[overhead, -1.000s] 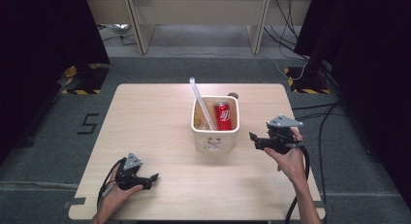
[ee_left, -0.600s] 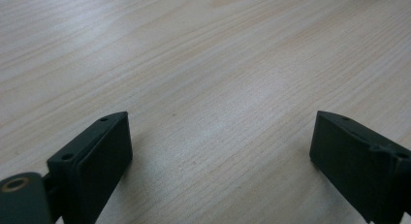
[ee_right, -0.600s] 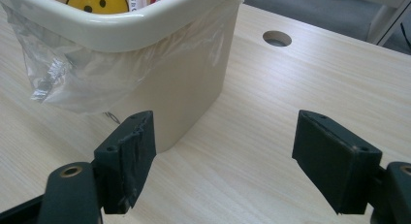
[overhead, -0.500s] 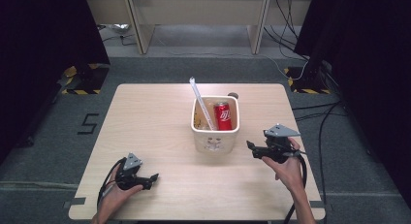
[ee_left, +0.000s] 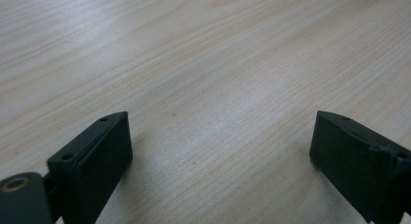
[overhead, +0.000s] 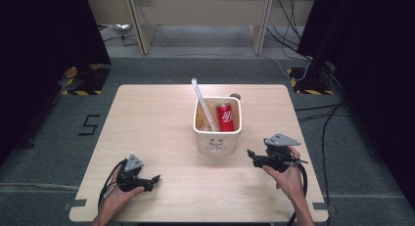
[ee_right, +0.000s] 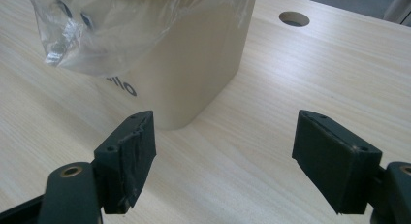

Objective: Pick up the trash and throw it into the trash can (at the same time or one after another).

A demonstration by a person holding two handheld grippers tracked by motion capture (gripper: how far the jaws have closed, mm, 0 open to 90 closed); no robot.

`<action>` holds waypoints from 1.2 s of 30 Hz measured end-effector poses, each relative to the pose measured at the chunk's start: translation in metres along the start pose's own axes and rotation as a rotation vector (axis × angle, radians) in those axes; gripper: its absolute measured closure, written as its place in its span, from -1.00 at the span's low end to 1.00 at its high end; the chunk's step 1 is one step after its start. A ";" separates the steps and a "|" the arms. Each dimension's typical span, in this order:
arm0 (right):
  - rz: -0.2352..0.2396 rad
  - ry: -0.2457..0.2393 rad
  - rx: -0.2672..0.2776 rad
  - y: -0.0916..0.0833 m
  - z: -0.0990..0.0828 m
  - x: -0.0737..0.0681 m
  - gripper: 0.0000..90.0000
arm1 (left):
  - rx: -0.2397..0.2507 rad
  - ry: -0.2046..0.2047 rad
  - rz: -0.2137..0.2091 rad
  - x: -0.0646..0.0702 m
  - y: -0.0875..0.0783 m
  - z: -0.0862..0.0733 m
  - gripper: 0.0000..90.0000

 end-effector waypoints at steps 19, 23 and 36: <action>0.003 0.018 -0.062 0.005 -0.041 -0.005 -0.48 | 0.000 0.000 0.000 0.000 0.000 0.000 -0.84; -0.001 0.029 -0.074 0.003 -0.052 -0.004 -0.49 | -0.001 0.001 0.000 0.000 0.000 0.000 -0.84; -0.010 0.041 -0.083 -0.003 -0.069 -0.005 -0.50 | 0.003 -0.002 0.001 0.000 0.000 0.000 -0.84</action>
Point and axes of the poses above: each handheld gripper's, and its own axes: y roughly forward along the jaws, z roughly out of its top, x roughly to its right, the point moved 8 cm from there along y, roughly forward along the jaws, and after that the axes turned 7 degrees about -z, right-handed, at the moved point
